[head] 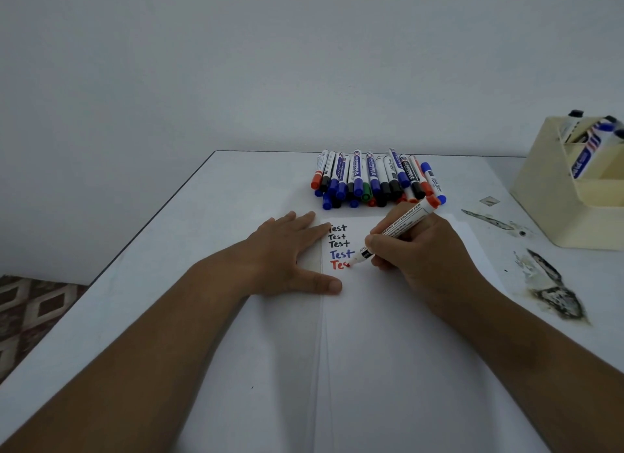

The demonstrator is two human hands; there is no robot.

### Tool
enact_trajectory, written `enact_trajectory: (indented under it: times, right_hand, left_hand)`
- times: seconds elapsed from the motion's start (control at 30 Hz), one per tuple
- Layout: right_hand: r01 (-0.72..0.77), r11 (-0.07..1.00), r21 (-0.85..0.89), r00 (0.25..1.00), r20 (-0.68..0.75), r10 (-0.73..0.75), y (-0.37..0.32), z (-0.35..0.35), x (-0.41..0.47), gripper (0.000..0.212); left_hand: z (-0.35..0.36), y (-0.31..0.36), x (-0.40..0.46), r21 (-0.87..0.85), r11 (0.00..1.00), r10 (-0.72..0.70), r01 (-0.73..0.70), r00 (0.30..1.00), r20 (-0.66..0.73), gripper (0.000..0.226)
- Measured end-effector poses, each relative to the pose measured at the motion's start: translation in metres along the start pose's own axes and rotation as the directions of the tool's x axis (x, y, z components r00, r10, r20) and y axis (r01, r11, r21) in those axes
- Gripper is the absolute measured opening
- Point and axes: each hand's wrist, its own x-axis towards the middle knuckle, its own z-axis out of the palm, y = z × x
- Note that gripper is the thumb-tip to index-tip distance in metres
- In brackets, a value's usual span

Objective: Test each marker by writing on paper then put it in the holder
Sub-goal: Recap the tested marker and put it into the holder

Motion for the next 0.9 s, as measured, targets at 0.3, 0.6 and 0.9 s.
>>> enact_trajectory:
  times: [0.3,0.6,0.9]
  right_hand:
    - [-0.013,1.0,0.016,0.998,-0.068,0.015,0.002,-0.0013,0.0014,0.008]
    - [-0.071,0.997,0.014,0.997,-0.043,0.071,0.0023,-0.0011,0.0026,0.015]
    - [-0.067,0.996,0.053,0.996,-0.052,0.07,0.0024,-0.0018,0.002,0.014]
  left_hand:
    - [0.0002,-0.0013,0.0008,-0.005,1.0,-0.001,0.001,1.0,0.004,0.12]
    - [0.0015,-0.0034,0.0015,-0.017,1.0,0.004,-0.004,1.0,0.002,0.126]
    - [-0.0003,-0.0004,0.0003,-0.014,1.0,-0.006,0.006,1.0,0.011,0.121]
